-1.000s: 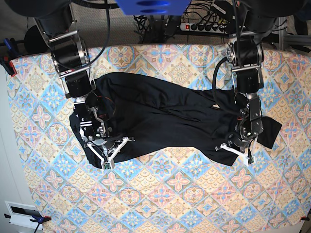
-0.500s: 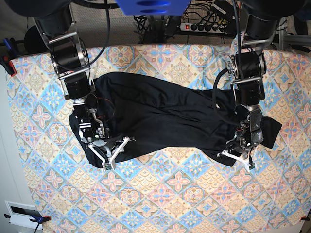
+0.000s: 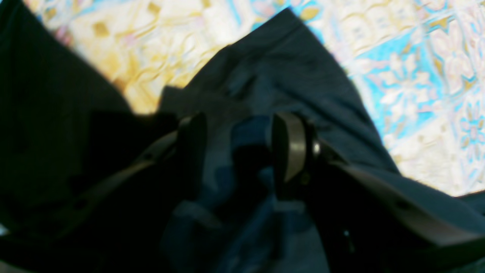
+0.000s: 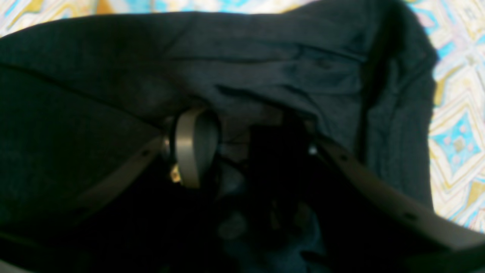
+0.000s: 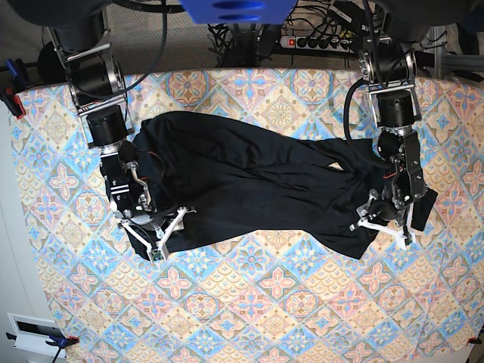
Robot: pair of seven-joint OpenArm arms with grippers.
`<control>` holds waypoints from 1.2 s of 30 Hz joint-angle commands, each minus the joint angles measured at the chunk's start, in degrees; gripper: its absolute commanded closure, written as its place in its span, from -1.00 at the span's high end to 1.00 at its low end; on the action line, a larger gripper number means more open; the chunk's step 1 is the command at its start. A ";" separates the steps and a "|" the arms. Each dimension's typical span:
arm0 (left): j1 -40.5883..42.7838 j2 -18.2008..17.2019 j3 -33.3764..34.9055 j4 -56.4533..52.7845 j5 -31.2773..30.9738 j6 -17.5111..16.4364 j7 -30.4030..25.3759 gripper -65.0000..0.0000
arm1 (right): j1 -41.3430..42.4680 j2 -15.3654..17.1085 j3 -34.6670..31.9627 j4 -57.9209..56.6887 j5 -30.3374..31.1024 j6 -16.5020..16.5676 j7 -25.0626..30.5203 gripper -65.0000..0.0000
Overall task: Layout the t-shirt on the table in an organized manner, then fold the t-shirt properly
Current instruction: 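Drag the shirt with both grippers, spreading the sleeves apart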
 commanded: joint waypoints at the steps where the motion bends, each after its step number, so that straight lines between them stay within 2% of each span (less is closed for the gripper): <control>1: -1.47 -0.79 -0.08 0.99 -0.62 -0.26 -0.73 -0.15 | 2.13 0.72 0.37 1.08 0.11 0.05 1.04 -0.12; 11: 0.38 -0.97 -0.08 1.08 -0.70 -0.26 -0.73 -0.14 | 4.24 4.15 0.46 1.79 0.11 -0.04 0.86 -0.11; 21: 0.55 -0.97 -0.17 1.08 -0.70 -0.26 -0.73 -0.14 | 4.24 3.80 -0.07 0.55 0.02 0.14 2.89 -0.11; 25: 0.55 -0.97 -0.17 1.08 -0.70 -0.26 -0.73 -0.14 | 4.24 3.71 -0.24 -6.21 0.02 0.23 3.59 -0.15; 27: 0.55 -0.97 -0.17 1.08 -0.70 -0.26 -0.73 -0.14 | 4.24 3.63 -0.24 -9.38 0.02 0.23 3.59 -0.37; 30: 0.55 -0.97 -1.31 1.08 -0.79 -0.26 -0.64 -0.14 | 3.97 3.63 -0.24 -10.17 0.02 0.23 4.64 -0.96; 31: 0.55 -0.97 -2.72 1.25 -0.79 -0.26 -0.64 -0.14 | 3.97 3.63 -0.24 -10.17 0.02 0.23 4.73 -1.00; 33: 0.29 -0.97 -4.39 1.52 -0.79 -0.26 0.06 -0.14 | 3.97 3.63 -0.24 -10.17 0.02 0.23 4.38 -0.93; 36: 0.11 -1.85 -9.14 3.98 -0.79 -0.26 1.03 -0.14 | 3.88 3.63 -0.24 -10.17 0.02 0.23 4.47 -1.00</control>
